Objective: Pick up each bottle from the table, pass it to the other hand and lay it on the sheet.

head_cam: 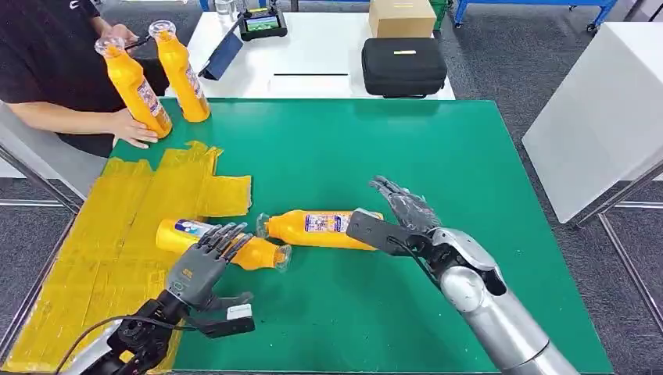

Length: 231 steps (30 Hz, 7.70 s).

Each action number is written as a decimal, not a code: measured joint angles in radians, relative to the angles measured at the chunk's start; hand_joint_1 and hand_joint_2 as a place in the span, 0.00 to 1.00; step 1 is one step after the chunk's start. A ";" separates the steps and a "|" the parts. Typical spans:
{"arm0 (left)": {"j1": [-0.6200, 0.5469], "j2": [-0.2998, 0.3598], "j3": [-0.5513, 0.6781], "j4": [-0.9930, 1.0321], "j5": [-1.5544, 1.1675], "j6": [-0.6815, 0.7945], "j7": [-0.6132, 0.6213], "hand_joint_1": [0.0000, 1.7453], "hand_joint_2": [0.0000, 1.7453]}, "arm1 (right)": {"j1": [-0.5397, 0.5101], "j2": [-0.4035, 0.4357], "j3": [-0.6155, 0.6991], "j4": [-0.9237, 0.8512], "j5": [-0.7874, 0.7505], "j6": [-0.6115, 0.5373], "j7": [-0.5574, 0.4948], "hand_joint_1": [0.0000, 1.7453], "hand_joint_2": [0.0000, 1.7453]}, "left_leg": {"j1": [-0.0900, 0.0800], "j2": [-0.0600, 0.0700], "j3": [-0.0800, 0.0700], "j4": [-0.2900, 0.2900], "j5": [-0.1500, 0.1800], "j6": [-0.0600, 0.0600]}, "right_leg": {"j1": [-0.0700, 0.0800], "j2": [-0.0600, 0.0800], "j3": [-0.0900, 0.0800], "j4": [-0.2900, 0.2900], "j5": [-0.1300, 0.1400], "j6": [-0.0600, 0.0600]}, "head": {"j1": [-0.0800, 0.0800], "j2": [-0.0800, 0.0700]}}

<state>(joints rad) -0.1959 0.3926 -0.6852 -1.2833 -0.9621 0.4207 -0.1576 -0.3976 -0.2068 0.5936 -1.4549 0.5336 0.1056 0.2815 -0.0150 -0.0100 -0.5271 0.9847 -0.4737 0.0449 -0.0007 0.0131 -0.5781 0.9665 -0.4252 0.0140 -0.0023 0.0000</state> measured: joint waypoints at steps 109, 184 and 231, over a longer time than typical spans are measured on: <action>0.110 -0.274 0.200 -0.654 1.246 -0.293 0.011 0.00 1.00 | 0.043 0.111 -0.070 -0.113 -0.173 -0.063 -0.060 1.00 1.00 | -0.002 0.000 0.003 0.000 0.001 0.001 | -0.001 0.000 0.002 0.000 0.002 -0.002 | 0.000 0.000; 0.026 -0.266 0.115 -0.624 1.477 -0.091 -0.055 1.00 1.00 | -0.213 0.236 0.455 0.102 -0.242 -0.129 -0.111 0.00 1.00 | -0.001 0.001 0.000 0.000 0.002 0.000 | 0.000 0.001 -0.002 0.000 0.002 -0.003 | 0.000 0.000; 0.258 -0.087 0.373 -0.262 -0.147 -0.005 0.218 0.00 0.00 | 0.591 -0.100 -0.274 -0.576 -0.188 -0.291 -0.412 0.00 0.00 | -0.001 0.000 0.000 -0.001 0.000 0.000 | 0.000 0.000 0.000 -0.002 0.001 -0.003 | 0.000 0.000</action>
<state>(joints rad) 0.0621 0.3055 -0.3124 -1.5454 -1.1093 0.4162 0.0606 0.1932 -0.3067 0.3201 -2.0314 0.3452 -0.1850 -0.1305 -0.0163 -0.0095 -0.5271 0.9841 -0.4738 0.0449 -0.0012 0.0128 -0.5786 0.9650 -0.4239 0.0112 -0.0027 0.0000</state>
